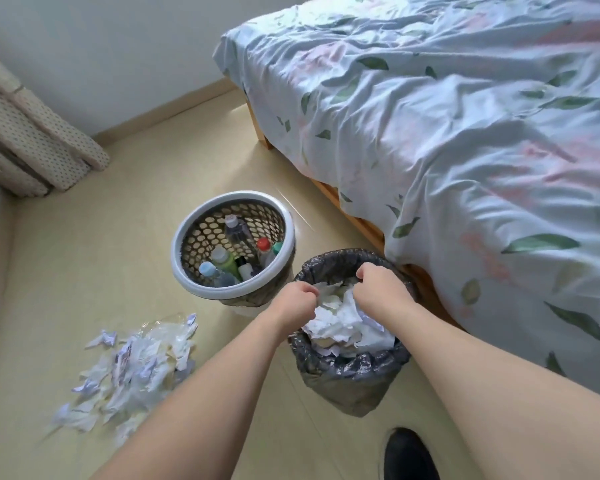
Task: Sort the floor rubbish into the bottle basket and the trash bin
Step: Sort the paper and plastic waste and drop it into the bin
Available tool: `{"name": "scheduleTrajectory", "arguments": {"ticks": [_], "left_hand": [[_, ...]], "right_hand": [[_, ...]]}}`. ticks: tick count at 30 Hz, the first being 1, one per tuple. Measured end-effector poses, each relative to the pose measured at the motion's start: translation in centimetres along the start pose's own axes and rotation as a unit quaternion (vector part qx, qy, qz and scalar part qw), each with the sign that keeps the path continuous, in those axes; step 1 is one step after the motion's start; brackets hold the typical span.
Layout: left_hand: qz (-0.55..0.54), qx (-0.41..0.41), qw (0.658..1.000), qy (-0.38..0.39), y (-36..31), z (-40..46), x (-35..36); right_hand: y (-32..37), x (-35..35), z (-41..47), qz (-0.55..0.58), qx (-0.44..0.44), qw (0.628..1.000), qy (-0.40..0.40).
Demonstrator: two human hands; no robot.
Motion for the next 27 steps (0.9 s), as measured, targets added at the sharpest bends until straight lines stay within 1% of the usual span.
{"name": "scheduleTrajectory", "arguments": {"ticks": [4, 5, 9, 13, 15, 18, 22, 27], "left_hand": [[0.026, 0.021, 0.999, -0.041, 0.8, -3.5, -6.8], [0.025, 0.021, 0.998, -0.06, 2.0, -5.1, -9.7], [0.04, 0.002, 0.996, -0.085, 6.7, -9.7, -18.0], [0.04, -0.037, 0.989, -0.139, 16.0, -14.5, -27.0], [0.041, -0.059, 0.982, -0.173, 22.1, -16.6, -30.9], [0.025, -0.103, 0.97, -0.217, 30.7, -18.3, -34.5], [-0.023, -0.171, 0.944, -0.28, 42.8, -17.9, -36.4], [-0.089, -0.228, 0.911, -0.333, 56.4, -12.9, -36.6]], "right_hand": [[5.9, 0.2, -3.1, -0.018, -0.083, 0.996, -0.017], [8.8, 0.8, -4.6, -0.025, -0.111, 0.993, -0.015], [17.3, 3.6, -8.7, -0.045, -0.178, 0.983, 0.015], [27.1, 8.7, -12.7, -0.063, -0.248, 0.965, 0.055], [31.8, 12.4, -14.5, -0.083, -0.284, 0.952, 0.081], [37.1, 17.5, -16.0, -0.108, -0.33, 0.931, 0.115], [42.6, 25.3, -14.4, -0.149, -0.362, 0.909, 0.141], [46.8, 34.8, -8.9, -0.197, -0.35, 0.904, 0.151]]}}
Point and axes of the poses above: each hand's wrist, its own z-axis towards the middle knuckle, its own x-axis out of the palm, y = z × x, the point moved 6 cm from there along z, towards the middle knuckle, and after that the axes turned 4 degrees about -z, right-handed, at the moved point
